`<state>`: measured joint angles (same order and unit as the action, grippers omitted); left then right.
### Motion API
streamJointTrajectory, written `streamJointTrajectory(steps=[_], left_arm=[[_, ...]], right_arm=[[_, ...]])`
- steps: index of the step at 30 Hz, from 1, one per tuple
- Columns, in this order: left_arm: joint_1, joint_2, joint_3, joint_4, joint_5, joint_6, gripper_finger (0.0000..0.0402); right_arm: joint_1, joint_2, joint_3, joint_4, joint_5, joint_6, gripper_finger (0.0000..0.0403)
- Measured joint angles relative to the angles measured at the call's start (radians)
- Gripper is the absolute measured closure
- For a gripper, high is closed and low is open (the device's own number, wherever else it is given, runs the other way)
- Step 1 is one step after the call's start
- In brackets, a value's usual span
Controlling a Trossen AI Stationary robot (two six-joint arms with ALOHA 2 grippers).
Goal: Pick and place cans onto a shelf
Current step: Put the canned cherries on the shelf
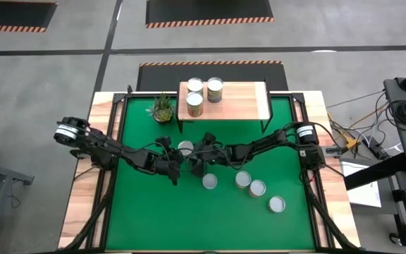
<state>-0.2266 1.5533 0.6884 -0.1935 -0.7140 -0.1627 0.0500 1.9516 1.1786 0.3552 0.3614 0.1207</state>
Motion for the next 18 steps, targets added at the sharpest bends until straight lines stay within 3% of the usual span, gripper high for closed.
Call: streamJointTrajectory(steps=[8, 15, 18], left_arm=[[-0.031, -0.113, 0.003, -0.045, -0.002, 0.012, 0.0402], [-0.072, -0.327, 0.003, -0.059, -0.006, 0.100, 0.0401], [-0.073, -0.409, 0.003, -0.048, -0.009, 0.138, 0.0402]], right_arm=[[0.029, -0.111, -0.049, -0.023, -0.007, 0.009, 0.0135], [0.055, -0.284, -0.121, -0.089, 0.011, 0.037, 0.0135], [0.056, -0.370, -0.131, -0.155, 0.079, 0.052, 0.0135]])
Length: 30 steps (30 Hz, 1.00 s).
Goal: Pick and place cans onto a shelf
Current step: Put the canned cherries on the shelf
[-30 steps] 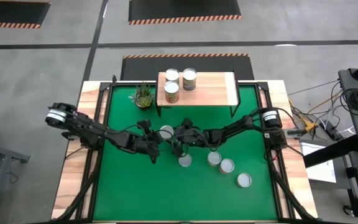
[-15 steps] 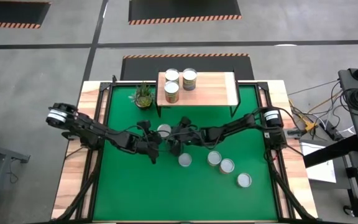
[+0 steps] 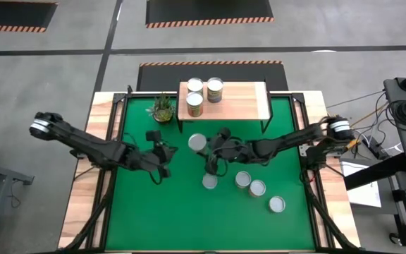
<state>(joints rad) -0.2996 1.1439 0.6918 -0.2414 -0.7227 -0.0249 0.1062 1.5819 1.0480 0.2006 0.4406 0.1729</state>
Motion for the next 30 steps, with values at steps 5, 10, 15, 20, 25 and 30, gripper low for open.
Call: streamJointTrajectory(steps=[5, 10, 15, 20, 25, 30], left_arm=[[0.001, -0.099, 0.000, 0.081, -0.049, 0.087, 0.0402], [0.003, -0.144, 0.000, 0.125, -0.123, 0.146, 0.0402], [0.003, -0.149, 0.000, 0.121, -0.132, 0.146, 0.0402], [0.003, -0.137, 0.000, 0.120, -0.132, 0.147, 0.0402], [0.003, -0.137, 0.000, 0.121, -0.132, 0.148, 0.0402], [0.003, -0.137, 0.000, 0.121, -0.132, 0.150, 0.0402]], right_arm=[[-0.009, -0.112, 0.009, -0.104, 0.200, 0.012, 0.0135], [-0.070, -0.166, 0.012, -0.131, 0.268, 0.046, 0.0136], [-0.157, -0.161, 0.012, -0.145, 0.268, 0.114, 0.0136], [-0.212, -0.125, 0.011, -0.148, 0.270, 0.156, 0.0133], [-0.239, -0.094, 0.011, -0.140, 0.270, 0.159, 0.0131], [-0.245, -0.072, 0.013, -0.128, 0.282, 0.153, 0.0120]])
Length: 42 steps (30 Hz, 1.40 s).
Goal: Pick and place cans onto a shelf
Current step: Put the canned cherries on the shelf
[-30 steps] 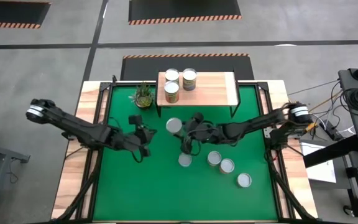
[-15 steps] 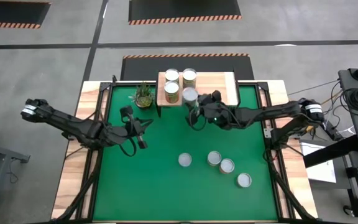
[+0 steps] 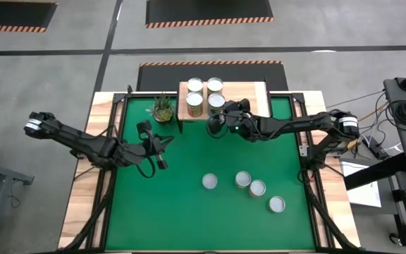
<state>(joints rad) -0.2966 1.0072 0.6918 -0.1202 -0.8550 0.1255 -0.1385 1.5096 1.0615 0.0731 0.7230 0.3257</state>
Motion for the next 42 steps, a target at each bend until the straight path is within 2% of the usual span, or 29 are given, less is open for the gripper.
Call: streamJointTrajectory(steps=[6, 10, 17, 24, 30, 34, 42], left_arm=[[0.000, 0.001, 0.000, 0.001, 0.000, 0.001, 0.0402], [0.000, 0.001, 0.000, 0.000, 0.000, 0.001, 0.0402], [0.000, 0.001, 0.000, 0.000, 0.000, 0.001, 0.0402], [0.000, 0.001, 0.000, -0.002, 0.000, 0.001, 0.0402], [0.000, 0.001, 0.000, -0.002, 0.000, 0.001, 0.0402], [0.000, 0.001, -0.001, -0.003, 0.001, 0.001, 0.0402], [0.000, 0.001, -0.001, -0.002, 0.001, 0.001, 0.0402]], right_arm=[[0.000, 0.010, -0.003, -0.021, -0.022, 0.005, 0.0073], [0.001, 0.002, -0.002, -0.009, -0.021, 0.008, 0.0056], [0.009, -0.048, -0.002, -0.037, -0.025, 0.007, 0.0062], [0.048, -0.150, -0.002, -0.154, -0.027, 0.008, 0.0074], [0.053, -0.244, -0.001, -0.331, -0.128, 0.041, 0.0084], [0.051, -0.249, -0.003, -0.384, -0.122, 0.045, 0.0131], [-0.001, -0.176, -0.008, -0.357, -0.117, 0.022, 0.0293]])
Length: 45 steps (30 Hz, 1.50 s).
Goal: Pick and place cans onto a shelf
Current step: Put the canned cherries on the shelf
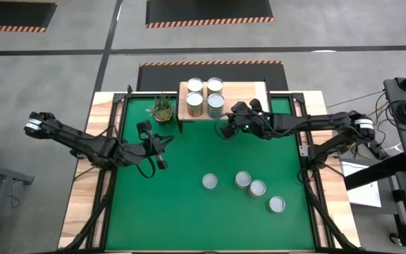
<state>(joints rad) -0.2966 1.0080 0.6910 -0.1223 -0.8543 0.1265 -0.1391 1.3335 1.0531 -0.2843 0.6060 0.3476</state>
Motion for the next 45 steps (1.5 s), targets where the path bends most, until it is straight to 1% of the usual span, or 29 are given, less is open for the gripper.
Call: streamJointTrajectory(steps=[3, 5, 6, 8, 12, 15, 17, 25, 45], left_arm=[[0.000, 0.000, 0.000, 0.000, 0.000, 0.000, 0.0402], [0.000, 0.000, 0.000, 0.000, 0.000, 0.000, 0.0402], [0.000, 0.000, 0.000, 0.000, 0.000, 0.000, 0.0402], [0.000, 0.000, 0.000, 0.000, 0.000, 0.000, 0.0402], [0.000, 0.000, 0.000, 0.000, 0.000, 0.000, 0.0402], [0.000, 0.000, 0.000, 0.000, 0.000, 0.000, 0.0402], [0.000, 0.000, 0.000, 0.000, 0.000, 0.000, 0.0402], [0.000, 0.000, 0.000, -0.001, 0.000, 0.004, 0.0402], [0.000, 0.000, 0.000, 0.000, 0.000, 0.004, 0.0402]], right_arm=[[-0.012, 0.029, 0.000, 0.036, -0.002, -0.019, 0.0345], [-0.012, 0.037, 0.000, 0.052, -0.004, -0.022, 0.0371], [-0.012, 0.040, 0.000, 0.063, -0.005, -0.027, 0.0382], [-0.012, 0.043, 0.000, 0.081, -0.007, -0.037, 0.0390], [-0.012, 0.040, 0.001, 0.084, -0.019, -0.042, 0.0390], [-0.012, 0.024, 0.002, 0.084, -0.110, -0.042, 0.0390], [-0.010, 0.016, 0.003, 0.089, -0.139, -0.048, 0.0390], [-0.023, 0.035, 0.003, 0.123, -0.135, -0.096, 0.0390], [-0.032, 0.042, 0.003, 0.169, -0.134, -0.140, 0.0390]])
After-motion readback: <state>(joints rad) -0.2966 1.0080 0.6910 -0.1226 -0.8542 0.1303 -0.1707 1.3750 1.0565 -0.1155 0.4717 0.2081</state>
